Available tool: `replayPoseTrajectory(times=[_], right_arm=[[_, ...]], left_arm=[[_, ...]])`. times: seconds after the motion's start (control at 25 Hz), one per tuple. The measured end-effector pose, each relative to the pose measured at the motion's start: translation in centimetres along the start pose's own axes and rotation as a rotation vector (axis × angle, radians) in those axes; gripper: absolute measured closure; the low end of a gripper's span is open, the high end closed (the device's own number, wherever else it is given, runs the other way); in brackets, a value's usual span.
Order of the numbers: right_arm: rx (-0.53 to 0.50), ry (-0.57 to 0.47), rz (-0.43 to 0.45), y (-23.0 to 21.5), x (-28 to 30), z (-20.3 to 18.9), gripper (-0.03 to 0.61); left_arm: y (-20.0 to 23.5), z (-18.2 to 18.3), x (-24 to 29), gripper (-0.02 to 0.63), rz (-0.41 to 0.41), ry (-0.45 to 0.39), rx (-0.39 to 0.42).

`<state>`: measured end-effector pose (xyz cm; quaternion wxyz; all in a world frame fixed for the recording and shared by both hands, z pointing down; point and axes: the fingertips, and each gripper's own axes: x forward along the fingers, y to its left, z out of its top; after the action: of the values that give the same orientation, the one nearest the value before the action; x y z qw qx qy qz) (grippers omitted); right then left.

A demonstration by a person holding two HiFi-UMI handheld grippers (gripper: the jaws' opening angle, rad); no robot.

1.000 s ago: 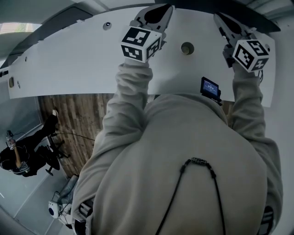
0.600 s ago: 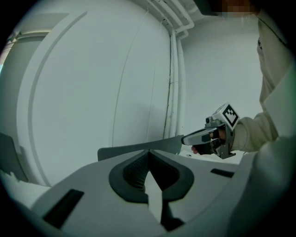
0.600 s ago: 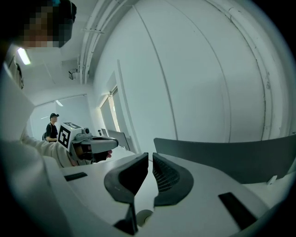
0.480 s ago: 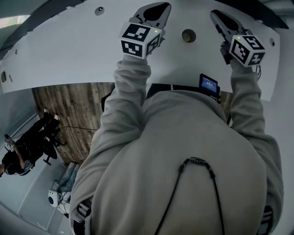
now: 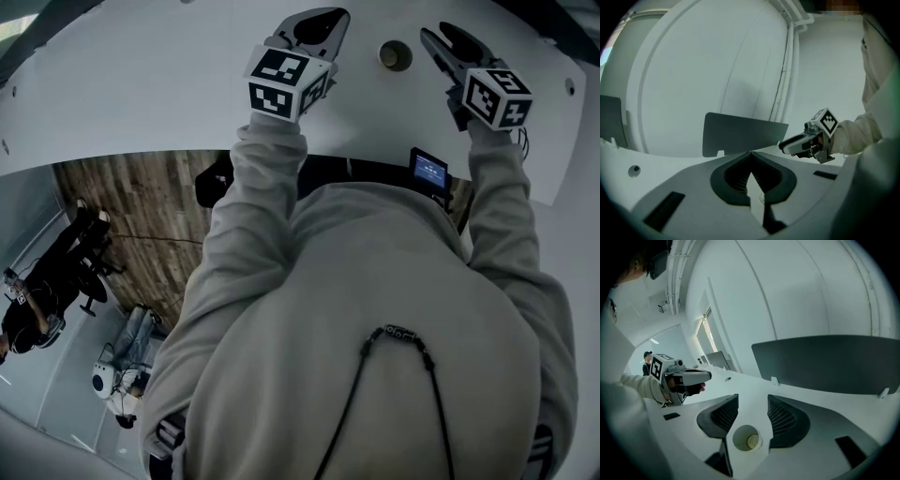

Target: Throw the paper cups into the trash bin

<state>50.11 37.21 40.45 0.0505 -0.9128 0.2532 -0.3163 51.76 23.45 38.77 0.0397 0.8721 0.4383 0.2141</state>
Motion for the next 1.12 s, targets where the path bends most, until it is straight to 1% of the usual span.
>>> replayPoseTrajectory(times=[0.2,0.32,0.48,0.56,0.64,0.72,0.92,0.96,1.0,1.08,1.12], right_arm=[[0.023,0.082,0.012,-0.2,2.5,-2.6,0.382],[0.032,0.126,0.013,0.4,3.3,-4.3,0.376],[0.051,0.176,0.022,-0.2,4.5,-8.0,0.376],[0.063,0.191,0.02,-0.5,4.7,-8.6,0.376],[0.067,0.198,0.0,-0.7,4.6,-8.4,0.377],[0.055,0.209,-0.018,-0.9,4.6,-8.5,0.379],[0.03,0.255,-0.026,-1.4,5.4,-10.0,0.379],[0.029,0.258,-0.03,-1.5,5.5,-10.2,0.388],[0.027,0.262,-0.037,-1.6,5.6,-10.5,0.416],[0.016,0.268,-0.057,-1.8,5.6,-10.9,0.499],[0.01,0.266,-0.066,-1.9,5.5,-10.9,0.525]], left_arm=[[1.3,-2.3,0.2,0.611,0.018,0.037,-0.033],[1.2,-3.4,0.0,0.611,0.007,0.055,-0.059],[0.7,-5.8,0.6,0.611,-0.008,0.065,-0.115],[0.6,-6.0,0.6,0.611,-0.015,0.069,-0.116],[0.5,-5.6,0.3,0.611,-0.019,0.074,-0.11],[0.5,-5.5,0.0,0.611,-0.022,0.074,-0.109],[0.5,-5.6,-0.3,0.611,-0.013,0.068,-0.111],[0.4,-5.7,-0.3,0.611,-0.011,0.067,-0.113],[0.3,-5.8,-0.4,0.611,-0.011,0.066,-0.115],[-0.1,-6.2,-0.6,0.611,-0.016,0.068,-0.114],[-0.3,-6.3,-0.7,0.611,-0.02,0.07,-0.112]])
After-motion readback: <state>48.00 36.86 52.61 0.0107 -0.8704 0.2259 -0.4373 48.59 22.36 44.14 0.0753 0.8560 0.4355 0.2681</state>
